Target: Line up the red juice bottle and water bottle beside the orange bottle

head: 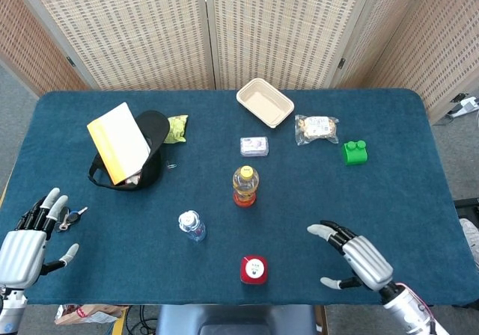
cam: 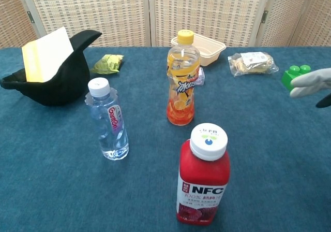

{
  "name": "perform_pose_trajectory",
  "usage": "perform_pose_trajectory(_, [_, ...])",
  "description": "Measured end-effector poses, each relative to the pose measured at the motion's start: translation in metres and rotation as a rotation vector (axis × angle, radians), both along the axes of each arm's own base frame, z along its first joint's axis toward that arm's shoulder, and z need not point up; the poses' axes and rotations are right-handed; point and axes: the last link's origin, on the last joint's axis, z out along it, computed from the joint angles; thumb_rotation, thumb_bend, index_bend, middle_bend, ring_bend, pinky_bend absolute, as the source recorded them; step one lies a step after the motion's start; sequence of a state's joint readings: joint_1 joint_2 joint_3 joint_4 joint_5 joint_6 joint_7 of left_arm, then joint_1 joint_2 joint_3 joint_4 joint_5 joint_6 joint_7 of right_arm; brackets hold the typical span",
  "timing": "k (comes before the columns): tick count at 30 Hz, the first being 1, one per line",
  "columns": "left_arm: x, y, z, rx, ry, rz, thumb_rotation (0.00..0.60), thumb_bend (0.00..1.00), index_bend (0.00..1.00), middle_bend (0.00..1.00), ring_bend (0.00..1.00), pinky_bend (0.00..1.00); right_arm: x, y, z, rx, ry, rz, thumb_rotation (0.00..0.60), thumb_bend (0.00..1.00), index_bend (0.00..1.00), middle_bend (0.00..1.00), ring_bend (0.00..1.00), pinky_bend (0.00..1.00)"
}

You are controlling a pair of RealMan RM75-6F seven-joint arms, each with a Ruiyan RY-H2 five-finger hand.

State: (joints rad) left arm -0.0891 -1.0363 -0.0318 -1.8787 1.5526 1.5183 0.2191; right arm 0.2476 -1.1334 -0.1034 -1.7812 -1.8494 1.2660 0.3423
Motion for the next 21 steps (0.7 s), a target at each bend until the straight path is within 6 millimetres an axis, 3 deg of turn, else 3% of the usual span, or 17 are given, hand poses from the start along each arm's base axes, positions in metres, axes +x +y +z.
perform_pose_trajectory(8, [0.001, 0.000, 0.001, 0.008, 0.001, -0.001, 0.600, 0.22, 0.01, 0.00, 0.02, 0.14, 0.022, -0.006, -0.033, 0.176, -0.125, 0.005, 0.600, 0.00, 0.14, 0.18, 0.07, 0.20])
perform_pose_trajectory(21, [0.001, 0.000, 0.004, 0.008, 0.005, -0.005, 0.600, 0.22, 0.01, 0.00, 0.02, 0.14, 0.043, -0.018, -0.077, 0.273, -0.203, 0.012, 0.600, 0.00, 0.14, 0.18, 0.07, 0.20])
